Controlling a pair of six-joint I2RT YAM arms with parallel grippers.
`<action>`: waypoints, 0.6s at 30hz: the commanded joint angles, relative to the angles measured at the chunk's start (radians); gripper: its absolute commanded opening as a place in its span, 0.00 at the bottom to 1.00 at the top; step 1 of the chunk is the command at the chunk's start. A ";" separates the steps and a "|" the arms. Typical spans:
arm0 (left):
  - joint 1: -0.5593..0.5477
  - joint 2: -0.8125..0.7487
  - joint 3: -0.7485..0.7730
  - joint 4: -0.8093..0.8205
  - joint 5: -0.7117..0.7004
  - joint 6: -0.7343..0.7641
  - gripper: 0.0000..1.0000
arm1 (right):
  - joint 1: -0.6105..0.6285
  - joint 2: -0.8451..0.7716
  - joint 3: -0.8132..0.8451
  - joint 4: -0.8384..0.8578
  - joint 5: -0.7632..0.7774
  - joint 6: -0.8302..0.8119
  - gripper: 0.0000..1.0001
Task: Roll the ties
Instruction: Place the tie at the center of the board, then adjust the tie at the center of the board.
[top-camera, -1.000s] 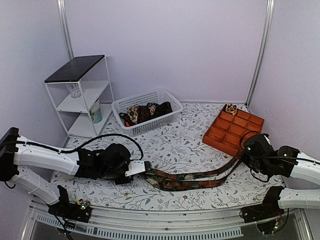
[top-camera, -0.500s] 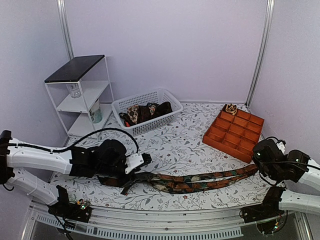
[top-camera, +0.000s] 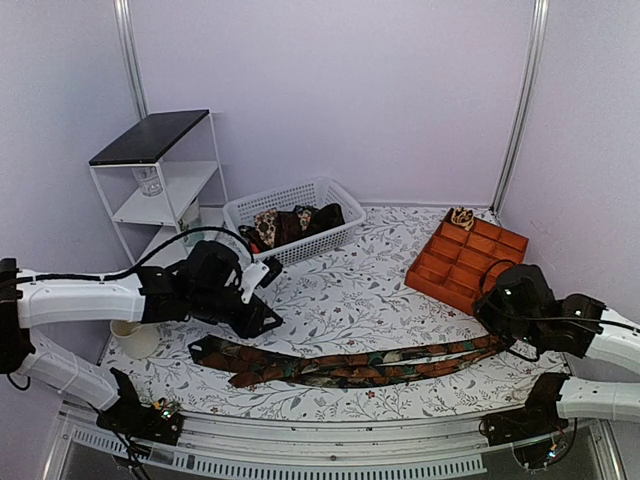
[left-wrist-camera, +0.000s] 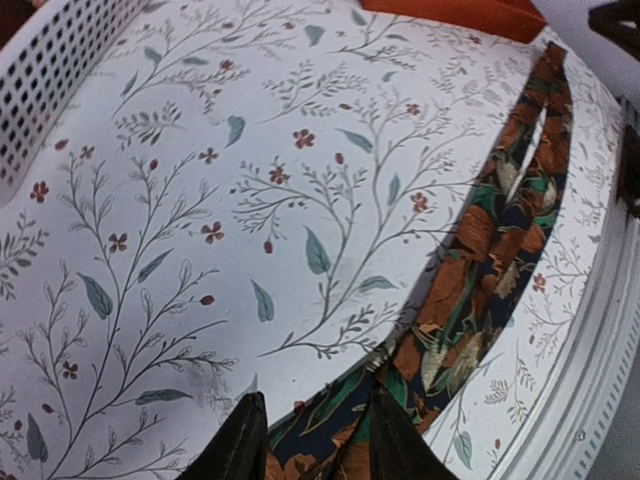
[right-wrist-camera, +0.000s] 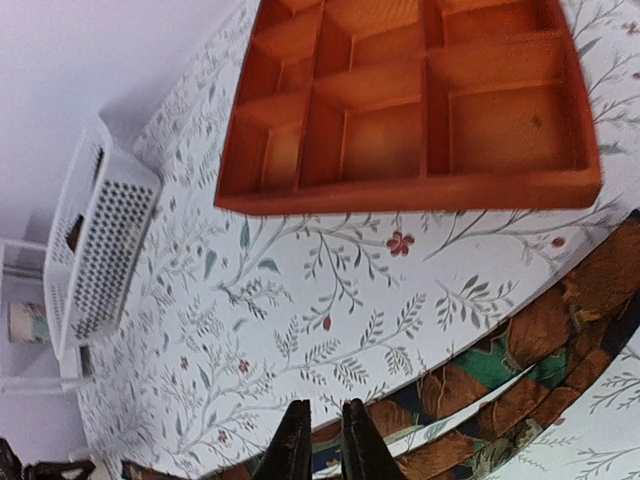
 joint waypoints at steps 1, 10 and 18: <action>0.052 0.084 0.045 -0.086 0.030 -0.155 0.35 | 0.031 0.212 -0.003 0.183 -0.248 -0.075 0.11; 0.090 0.083 0.063 -0.137 -0.095 -0.383 0.35 | 0.106 0.607 0.048 0.261 -0.375 -0.047 0.08; 0.100 0.074 0.078 -0.209 -0.128 -0.418 0.34 | 0.083 0.650 -0.004 0.199 -0.280 -0.011 0.04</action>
